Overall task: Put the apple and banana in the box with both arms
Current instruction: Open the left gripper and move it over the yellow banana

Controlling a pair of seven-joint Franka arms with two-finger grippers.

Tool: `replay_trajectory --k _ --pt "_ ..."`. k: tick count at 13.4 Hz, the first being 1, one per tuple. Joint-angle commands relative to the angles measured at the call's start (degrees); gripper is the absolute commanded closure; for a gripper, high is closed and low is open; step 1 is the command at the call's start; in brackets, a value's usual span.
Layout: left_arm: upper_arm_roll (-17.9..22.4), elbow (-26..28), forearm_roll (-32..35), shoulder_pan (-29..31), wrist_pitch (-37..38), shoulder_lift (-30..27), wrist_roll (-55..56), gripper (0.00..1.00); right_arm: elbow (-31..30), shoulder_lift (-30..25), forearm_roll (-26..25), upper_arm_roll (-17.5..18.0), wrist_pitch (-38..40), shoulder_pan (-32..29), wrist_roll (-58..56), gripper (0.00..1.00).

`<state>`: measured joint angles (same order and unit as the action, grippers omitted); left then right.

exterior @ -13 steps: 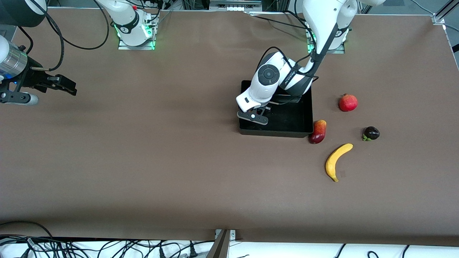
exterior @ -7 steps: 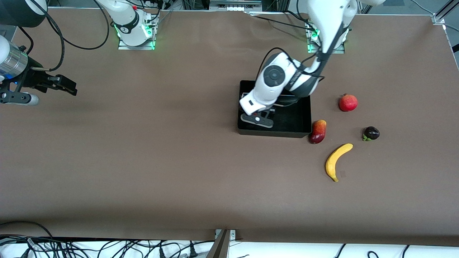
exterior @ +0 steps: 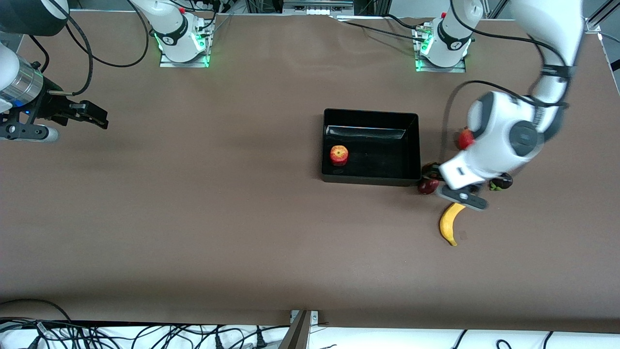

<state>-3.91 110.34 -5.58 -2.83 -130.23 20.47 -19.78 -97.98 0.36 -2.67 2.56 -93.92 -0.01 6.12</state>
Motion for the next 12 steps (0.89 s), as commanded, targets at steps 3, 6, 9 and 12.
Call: replay_trajectory --k 3,6,9,12 --pt "-0.49 0.31 2.86 4.93 -12.40 7.82 -22.64 0.00 1.39 0.43 0.82 -0.10 1.20 0.18 0.20 0.00" --pt "-0.40 0.22 2.77 5.02 -14.69 10.90 -26.08 0.00 1.39 0.35 0.82 -0.02 1.20 0.27 0.38 0.00" --pt "-0.31 0.31 2.07 5.02 -18.21 13.19 -27.06 0.00 1.30 0.35 0.82 -0.02 1.28 0.36 0.38 0.00" --pt "-0.31 0.31 2.85 4.94 -18.13 13.63 -26.98 0.89 1.30 0.35 0.82 -0.02 1.20 0.71 0.47 0.00"
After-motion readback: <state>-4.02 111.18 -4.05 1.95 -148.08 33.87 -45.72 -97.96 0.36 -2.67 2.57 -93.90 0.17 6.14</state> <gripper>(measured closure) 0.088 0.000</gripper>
